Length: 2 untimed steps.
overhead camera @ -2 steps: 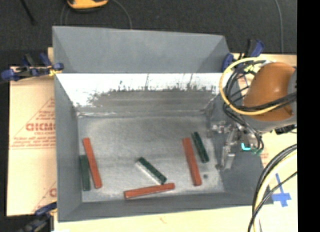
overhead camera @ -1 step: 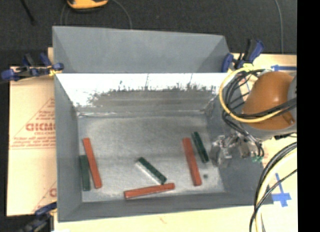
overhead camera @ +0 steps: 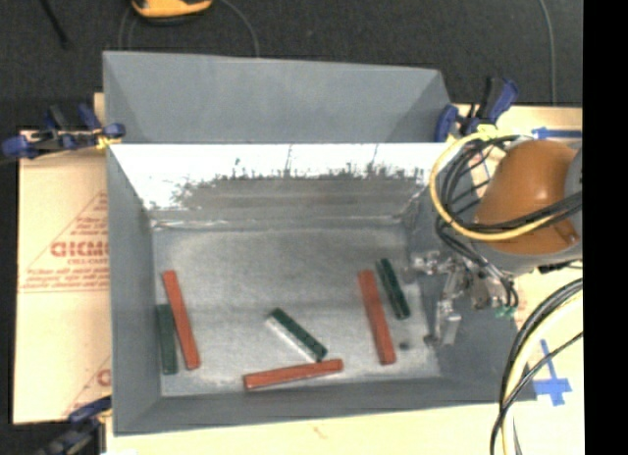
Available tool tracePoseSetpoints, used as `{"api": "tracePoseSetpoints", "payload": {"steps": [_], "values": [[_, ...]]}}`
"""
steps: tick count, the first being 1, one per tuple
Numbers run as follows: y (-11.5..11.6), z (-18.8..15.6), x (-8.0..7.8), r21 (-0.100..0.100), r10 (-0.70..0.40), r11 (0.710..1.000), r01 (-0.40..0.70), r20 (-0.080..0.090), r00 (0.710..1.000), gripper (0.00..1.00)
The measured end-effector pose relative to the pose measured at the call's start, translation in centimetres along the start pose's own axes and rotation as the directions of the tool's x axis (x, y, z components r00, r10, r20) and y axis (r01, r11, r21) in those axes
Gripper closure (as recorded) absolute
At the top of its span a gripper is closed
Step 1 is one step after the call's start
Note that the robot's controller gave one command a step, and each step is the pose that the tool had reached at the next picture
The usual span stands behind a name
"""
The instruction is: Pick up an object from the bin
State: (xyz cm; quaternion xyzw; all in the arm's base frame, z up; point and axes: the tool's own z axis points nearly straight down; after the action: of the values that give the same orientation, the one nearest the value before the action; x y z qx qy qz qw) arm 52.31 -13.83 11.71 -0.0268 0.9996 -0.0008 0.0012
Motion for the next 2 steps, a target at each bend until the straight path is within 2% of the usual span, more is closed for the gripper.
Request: {"api": "tracePoseSetpoints", "payload": {"steps": [1, 2], "values": [[0.0, 0.0, 0.0, 0.0, 0.0, 1.0, 0.0, 0.0, 1.0, 0.0], [-0.6, 1.7, -5.2, 0.001, -0.02, 1.0, 0.02, 0.004, 1.0, 0.0]]}}
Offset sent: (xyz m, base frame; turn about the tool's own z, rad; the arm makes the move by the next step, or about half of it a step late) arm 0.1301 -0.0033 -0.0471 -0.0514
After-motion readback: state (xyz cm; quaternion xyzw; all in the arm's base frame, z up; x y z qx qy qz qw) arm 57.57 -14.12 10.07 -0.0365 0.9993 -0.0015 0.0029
